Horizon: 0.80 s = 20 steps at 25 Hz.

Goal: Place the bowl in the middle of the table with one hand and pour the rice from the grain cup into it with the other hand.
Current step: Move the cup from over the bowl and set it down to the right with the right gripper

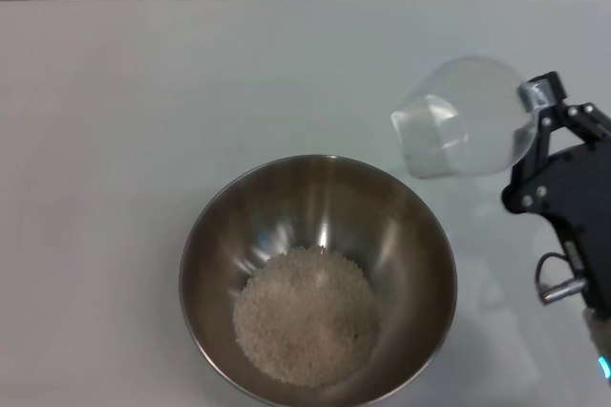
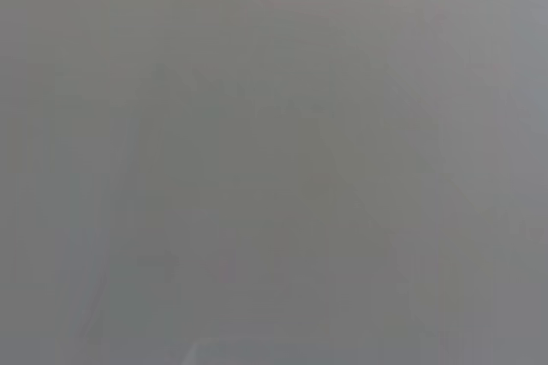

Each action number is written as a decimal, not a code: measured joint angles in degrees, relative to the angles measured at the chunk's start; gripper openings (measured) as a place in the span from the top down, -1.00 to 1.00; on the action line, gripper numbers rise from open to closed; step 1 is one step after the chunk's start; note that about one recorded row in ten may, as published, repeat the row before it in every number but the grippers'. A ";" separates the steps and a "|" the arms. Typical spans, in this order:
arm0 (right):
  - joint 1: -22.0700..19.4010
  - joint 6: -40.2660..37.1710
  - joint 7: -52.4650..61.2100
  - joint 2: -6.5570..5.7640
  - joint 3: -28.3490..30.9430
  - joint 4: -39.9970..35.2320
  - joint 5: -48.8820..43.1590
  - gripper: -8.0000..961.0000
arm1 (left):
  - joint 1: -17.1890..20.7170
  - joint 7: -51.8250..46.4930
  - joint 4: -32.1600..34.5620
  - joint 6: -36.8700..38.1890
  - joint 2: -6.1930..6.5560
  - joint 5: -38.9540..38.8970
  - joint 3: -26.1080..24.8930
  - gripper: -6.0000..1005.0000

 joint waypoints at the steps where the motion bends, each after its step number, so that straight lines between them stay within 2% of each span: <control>1: -0.08 0.15 1.99 0.01 1.13 -0.91 0.01 0.94 | 0.00 0.00 0.00 0.00 0.00 0.00 0.00 -0.65; 6: 0.08 3.41 11.13 0.08 6.37 -7.19 3.76 0.94 | 0.00 0.00 -0.02 -0.49 0.00 0.00 0.00 -0.65; 11: 1.27 6.30 17.69 0.00 6.84 -12.02 8.48 0.94 | -0.03 0.00 -0.21 -0.67 0.00 0.00 0.16 -0.65; 20: 5.87 18.38 20.25 0.07 7.07 -16.07 10.47 0.93 | 0.05 0.00 -0.25 -0.71 0.00 0.00 0.41 -0.65</control>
